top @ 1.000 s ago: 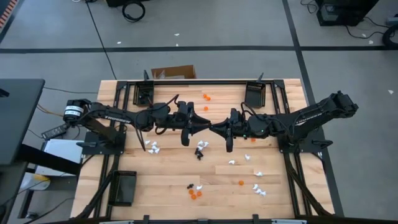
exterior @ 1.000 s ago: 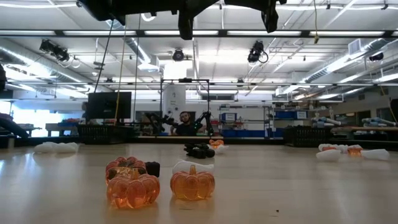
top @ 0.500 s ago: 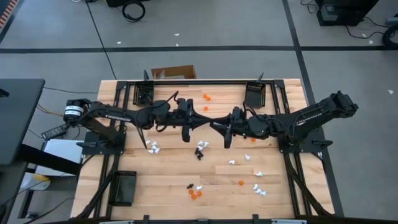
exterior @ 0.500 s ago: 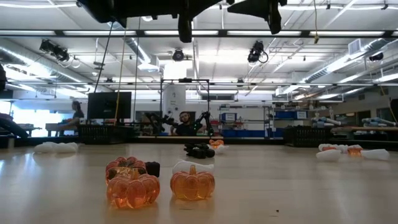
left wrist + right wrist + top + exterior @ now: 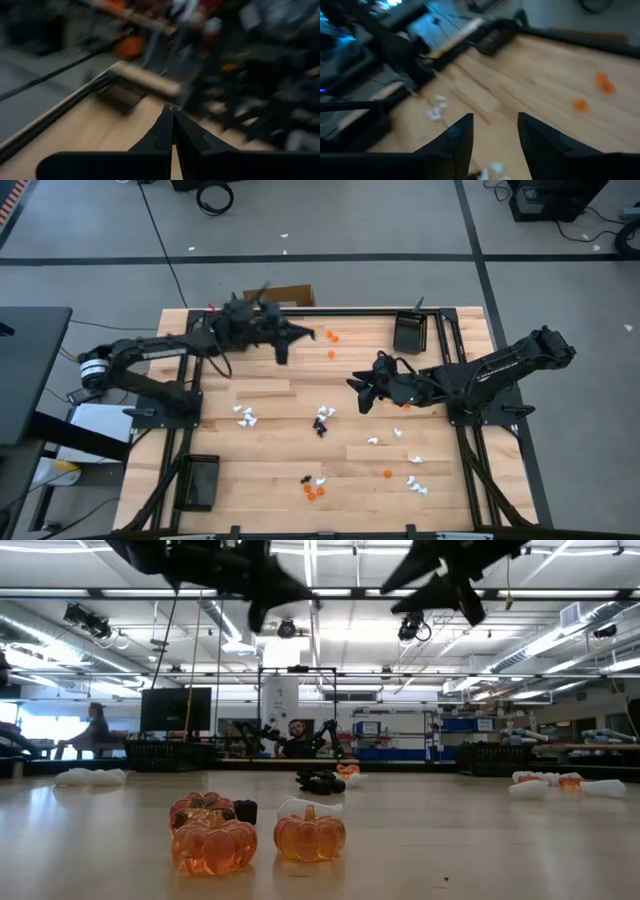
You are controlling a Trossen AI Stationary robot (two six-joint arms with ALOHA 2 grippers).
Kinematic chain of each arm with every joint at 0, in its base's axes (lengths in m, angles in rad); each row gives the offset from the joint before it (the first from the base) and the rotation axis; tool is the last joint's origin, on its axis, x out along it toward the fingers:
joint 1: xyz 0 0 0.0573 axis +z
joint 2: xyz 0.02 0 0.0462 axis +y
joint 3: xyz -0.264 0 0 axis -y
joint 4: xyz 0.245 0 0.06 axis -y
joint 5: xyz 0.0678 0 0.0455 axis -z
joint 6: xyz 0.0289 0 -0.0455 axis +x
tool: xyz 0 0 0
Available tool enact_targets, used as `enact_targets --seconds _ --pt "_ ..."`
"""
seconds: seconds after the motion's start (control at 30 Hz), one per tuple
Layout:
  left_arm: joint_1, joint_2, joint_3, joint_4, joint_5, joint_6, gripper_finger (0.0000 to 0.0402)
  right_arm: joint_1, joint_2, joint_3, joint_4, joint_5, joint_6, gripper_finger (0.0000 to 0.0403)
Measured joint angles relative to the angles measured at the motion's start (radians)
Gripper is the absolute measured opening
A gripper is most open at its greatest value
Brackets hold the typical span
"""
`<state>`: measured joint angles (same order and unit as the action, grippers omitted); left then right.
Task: Sort Halloween decoration
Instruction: Put the black skeleton toy into the top left black basket
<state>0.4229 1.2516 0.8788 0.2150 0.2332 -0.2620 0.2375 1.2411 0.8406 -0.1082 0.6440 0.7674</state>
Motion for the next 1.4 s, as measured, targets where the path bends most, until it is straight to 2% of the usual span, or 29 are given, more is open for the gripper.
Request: enact_targets --seconds 0.17,0.27,0.33,0.43,0.5,0.57,0.73,0.93,1.07,1.17,1.4 --pt "0.202 -0.089 0.0 -0.424 -0.049 0.063 0.0019 0.0 0.0 0.0 -0.137 0.06 0.163 0.0161" --pt "0.323 -0.122 -0.005 -0.638 -0.146 0.091 0.0014 0.0 0.0 0.0 -0.164 0.083 0.225 0.0161" --pt "0.391 -0.13 -0.024 -0.678 -0.185 0.098 0.0011 0.0 0.0 -0.004 -0.16 0.106 0.244 0.0161" --pt "0.474 -0.125 -0.065 -0.689 -0.187 0.085 0.0011 -0.002 0.0 -0.019 -0.157 0.124 0.277 0.0161" --pt "0.512 -0.108 -0.081 -0.694 -0.22 0.026 0.0015 -0.008 0.0 -0.029 -0.156 0.123 0.303 0.0161" --pt "0.543 -0.081 -0.087 -0.737 -0.262 -0.046 0.0027 -0.01 0.0 -0.036 -0.158 0.123 0.33 0.016" --pt "0.598 -0.037 -0.088 -0.785 -0.312 -0.08 0.0083 -0.011 0.0 -0.039 -0.156 0.117 0.348 0.016" --pt "0.608 -0.028 -0.087 -0.781 -0.322 -0.086 0.0171 -0.011 0.0 -0.039 -0.156 0.075 0.348 0.016" --pt "0.582 -0.061 -0.087 -0.875 -0.221 -0.17 0.0213 -0.011 0.0 -0.039 -0.159 0.029 0.349 0.016" --pt "0.488 -0.114 -0.087 -0.947 -0.194 -0.259 0.022 -0.011 0.0 -0.039 -0.179 0.004 0.343 0.016" --pt "0.155 -0.241 -0.087 -0.95 -0.356 -0.526 0.0215 -0.009 0.0 -0.039 -0.195 -0.037 0.23 0.016"
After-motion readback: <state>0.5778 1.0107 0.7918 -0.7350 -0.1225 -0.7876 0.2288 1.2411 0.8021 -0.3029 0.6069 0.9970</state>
